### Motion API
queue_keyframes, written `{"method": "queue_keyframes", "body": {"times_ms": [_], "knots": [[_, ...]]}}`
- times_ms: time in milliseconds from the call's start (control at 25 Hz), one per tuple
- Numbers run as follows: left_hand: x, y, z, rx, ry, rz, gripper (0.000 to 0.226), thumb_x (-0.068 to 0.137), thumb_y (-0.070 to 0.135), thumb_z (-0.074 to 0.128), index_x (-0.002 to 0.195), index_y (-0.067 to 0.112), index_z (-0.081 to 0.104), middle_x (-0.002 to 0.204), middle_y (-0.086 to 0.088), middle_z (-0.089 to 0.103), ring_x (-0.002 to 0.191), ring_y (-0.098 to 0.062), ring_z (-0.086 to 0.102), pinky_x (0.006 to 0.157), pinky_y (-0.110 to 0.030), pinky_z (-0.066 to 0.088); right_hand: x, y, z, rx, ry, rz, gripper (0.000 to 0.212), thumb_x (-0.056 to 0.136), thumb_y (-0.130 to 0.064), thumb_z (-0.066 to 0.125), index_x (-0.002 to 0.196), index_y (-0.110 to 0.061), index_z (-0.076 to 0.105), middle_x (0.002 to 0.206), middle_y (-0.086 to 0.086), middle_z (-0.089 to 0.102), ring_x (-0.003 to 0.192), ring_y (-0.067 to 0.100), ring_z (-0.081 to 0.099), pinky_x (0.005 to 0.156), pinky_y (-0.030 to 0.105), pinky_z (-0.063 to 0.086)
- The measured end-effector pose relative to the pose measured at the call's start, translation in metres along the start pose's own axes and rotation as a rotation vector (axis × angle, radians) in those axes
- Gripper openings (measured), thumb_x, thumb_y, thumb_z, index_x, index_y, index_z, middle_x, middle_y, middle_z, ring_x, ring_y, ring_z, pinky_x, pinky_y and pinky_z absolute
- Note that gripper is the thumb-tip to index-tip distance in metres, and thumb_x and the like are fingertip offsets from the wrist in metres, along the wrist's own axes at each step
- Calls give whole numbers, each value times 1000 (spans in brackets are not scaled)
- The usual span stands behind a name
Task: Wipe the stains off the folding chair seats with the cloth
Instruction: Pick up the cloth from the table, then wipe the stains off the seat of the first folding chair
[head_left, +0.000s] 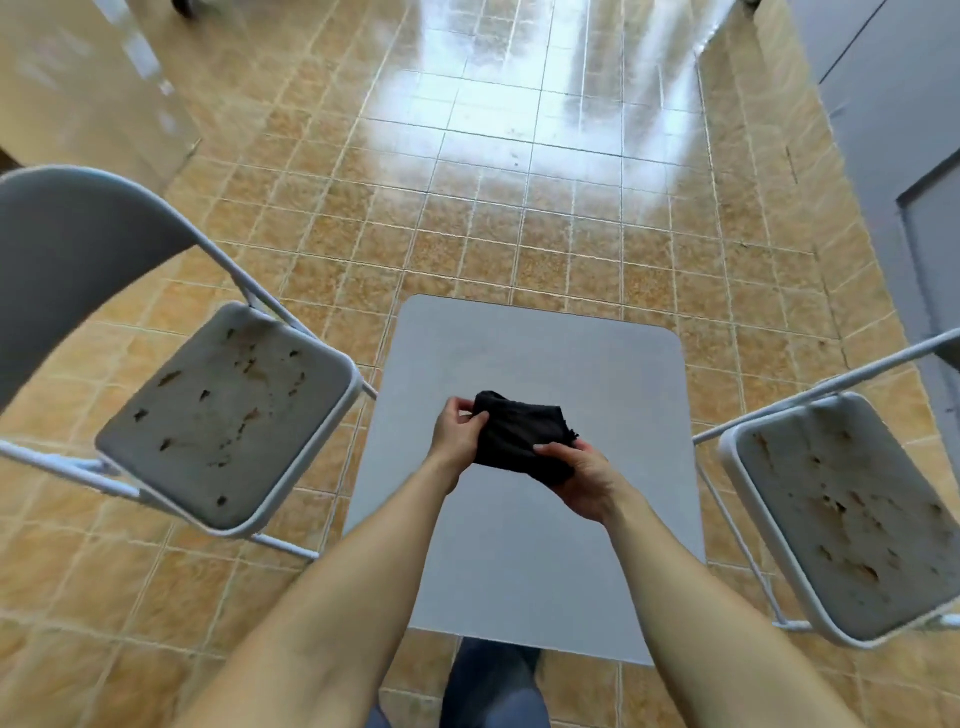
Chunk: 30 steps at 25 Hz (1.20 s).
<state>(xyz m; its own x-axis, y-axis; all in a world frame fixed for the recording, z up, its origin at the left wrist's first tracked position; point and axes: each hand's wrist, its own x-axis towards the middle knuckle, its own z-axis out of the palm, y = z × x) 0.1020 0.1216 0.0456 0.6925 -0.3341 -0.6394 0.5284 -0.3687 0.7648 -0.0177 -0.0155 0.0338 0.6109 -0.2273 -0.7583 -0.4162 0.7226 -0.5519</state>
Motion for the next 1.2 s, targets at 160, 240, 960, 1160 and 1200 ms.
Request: {"method": "queue_keyframes", "body": {"times_ms": [160,240,960,1160,1200], "knots": [[-26,7,-91,-115,84,79,8,93,9,56,100,10,52,97,-14,62,84,-23,60,62,-24,48,-12,13,91,-44,-115,40,44,81,-16,70,123,-3,62,121,19,66,109,33,65,87,37,54],[-38,3,-149,-150,125,120,8,91,8,60,96,11,55,95,-14,62,83,-23,60,64,-25,49,-23,33,147,-102,-157,49,44,84,-19,66,125,-4,60,116,18,67,94,29,68,70,33,53],[22,-187,-447,553,319,26,50,102,27,34,148,10,33,156,-6,33,144,-25,31,117,-38,29,122,196,416,-1087,-47,-302,32,93,-11,52,122,-2,57,101,10,67,97,30,65,80,34,51],[81,-253,-455,900,398,191,62,103,36,22,155,9,1,164,-5,-3,152,-17,-3,123,-32,3,209,263,385,-1976,-318,-691,67,96,-47,41,153,-25,14,162,1,11,149,22,7,121,39,13],[91,-266,-458,957,417,230,63,102,38,19,155,10,-3,164,-4,-6,152,-16,-5,123,-31,0,221,275,378,-2057,-350,-705,75,92,-60,36,153,-28,8,162,0,0,150,21,-5,122,40,4]]}}
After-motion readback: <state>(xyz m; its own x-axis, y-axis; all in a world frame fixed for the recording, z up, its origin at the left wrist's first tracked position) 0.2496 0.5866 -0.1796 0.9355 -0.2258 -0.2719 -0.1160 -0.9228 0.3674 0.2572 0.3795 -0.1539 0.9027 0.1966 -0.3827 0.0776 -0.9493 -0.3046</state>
